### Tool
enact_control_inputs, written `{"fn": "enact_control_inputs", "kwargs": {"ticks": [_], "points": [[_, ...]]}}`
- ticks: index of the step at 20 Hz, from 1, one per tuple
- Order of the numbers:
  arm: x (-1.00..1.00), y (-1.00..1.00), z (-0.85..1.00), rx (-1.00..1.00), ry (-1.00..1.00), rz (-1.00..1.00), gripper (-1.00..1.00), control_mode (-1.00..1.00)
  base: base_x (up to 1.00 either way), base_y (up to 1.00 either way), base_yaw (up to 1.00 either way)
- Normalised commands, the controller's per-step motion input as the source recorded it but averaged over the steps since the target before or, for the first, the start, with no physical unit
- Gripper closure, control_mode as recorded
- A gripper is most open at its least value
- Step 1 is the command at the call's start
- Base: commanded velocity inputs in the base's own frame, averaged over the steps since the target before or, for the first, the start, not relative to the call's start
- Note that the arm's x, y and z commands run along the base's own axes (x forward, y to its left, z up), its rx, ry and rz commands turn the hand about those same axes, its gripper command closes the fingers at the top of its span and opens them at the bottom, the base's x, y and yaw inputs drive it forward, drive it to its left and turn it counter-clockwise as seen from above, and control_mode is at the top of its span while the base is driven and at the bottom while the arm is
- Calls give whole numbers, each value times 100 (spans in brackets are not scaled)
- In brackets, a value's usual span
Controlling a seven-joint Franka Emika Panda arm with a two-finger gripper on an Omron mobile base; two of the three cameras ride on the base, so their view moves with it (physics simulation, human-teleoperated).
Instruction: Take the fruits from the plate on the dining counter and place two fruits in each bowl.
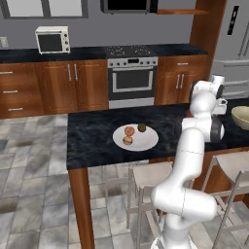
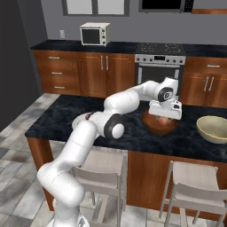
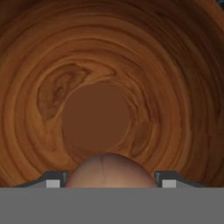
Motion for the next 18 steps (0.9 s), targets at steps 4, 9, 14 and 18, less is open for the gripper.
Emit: {"fn": "enact_control_inputs", "kwargs": {"ticks": [4, 9, 14, 18], "points": [[0, 0, 0, 0, 0, 0, 100, -100, 0, 0, 0], [0, 0, 0, 0, 0, 0, -100, -100, 0, 0, 0], [0, 0, 0, 0, 0, 0, -100, -100, 0, 0, 0], [0, 0, 0, 0, 0, 0, -100, -100, 0, 0, 0]]}}
